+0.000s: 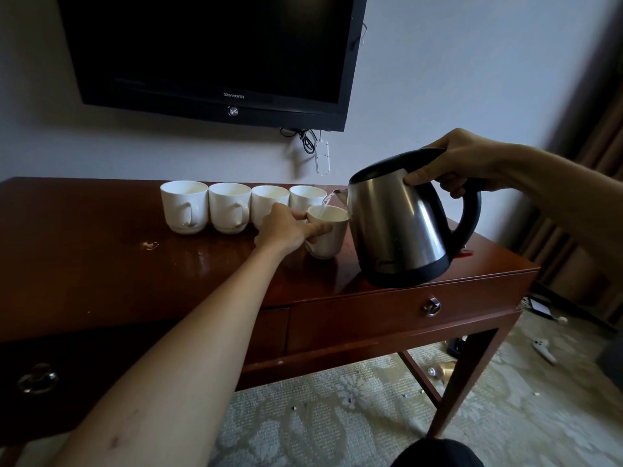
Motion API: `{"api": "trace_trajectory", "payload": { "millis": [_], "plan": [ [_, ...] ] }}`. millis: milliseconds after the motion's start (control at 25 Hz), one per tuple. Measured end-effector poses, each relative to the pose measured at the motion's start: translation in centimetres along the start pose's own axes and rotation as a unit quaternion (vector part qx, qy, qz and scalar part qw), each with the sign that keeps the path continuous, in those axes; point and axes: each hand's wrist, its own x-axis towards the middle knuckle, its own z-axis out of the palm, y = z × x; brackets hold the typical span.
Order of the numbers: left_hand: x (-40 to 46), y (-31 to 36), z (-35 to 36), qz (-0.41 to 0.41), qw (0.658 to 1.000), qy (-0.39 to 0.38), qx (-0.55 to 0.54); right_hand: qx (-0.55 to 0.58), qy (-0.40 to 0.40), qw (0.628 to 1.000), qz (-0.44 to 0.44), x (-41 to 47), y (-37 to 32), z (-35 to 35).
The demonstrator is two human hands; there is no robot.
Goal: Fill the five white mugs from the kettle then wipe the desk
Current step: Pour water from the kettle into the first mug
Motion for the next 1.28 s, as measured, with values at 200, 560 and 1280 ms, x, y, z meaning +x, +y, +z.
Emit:
{"api": "trace_trajectory", "payload": {
  "millis": [200, 560, 1280],
  "plan": [
    [-0.5, -0.4, 0.7, 0.003, 0.999, 0.029, -0.035, 0.002, 0.004, 1.0, 0.002, -0.1, 0.0, -0.1],
    [-1.6, -1.8, 2.4, 0.06, 0.985, 0.108, -0.118, -0.005, -0.002, 1.0, -0.004, 0.3, -0.1, -0.1],
    [-0.9, -2.3, 2.7, 0.082, 0.981, 0.123, -0.126, -0.01, -0.008, 1.0, 0.0, 0.6, -0.3, -0.1]
  ]
}}
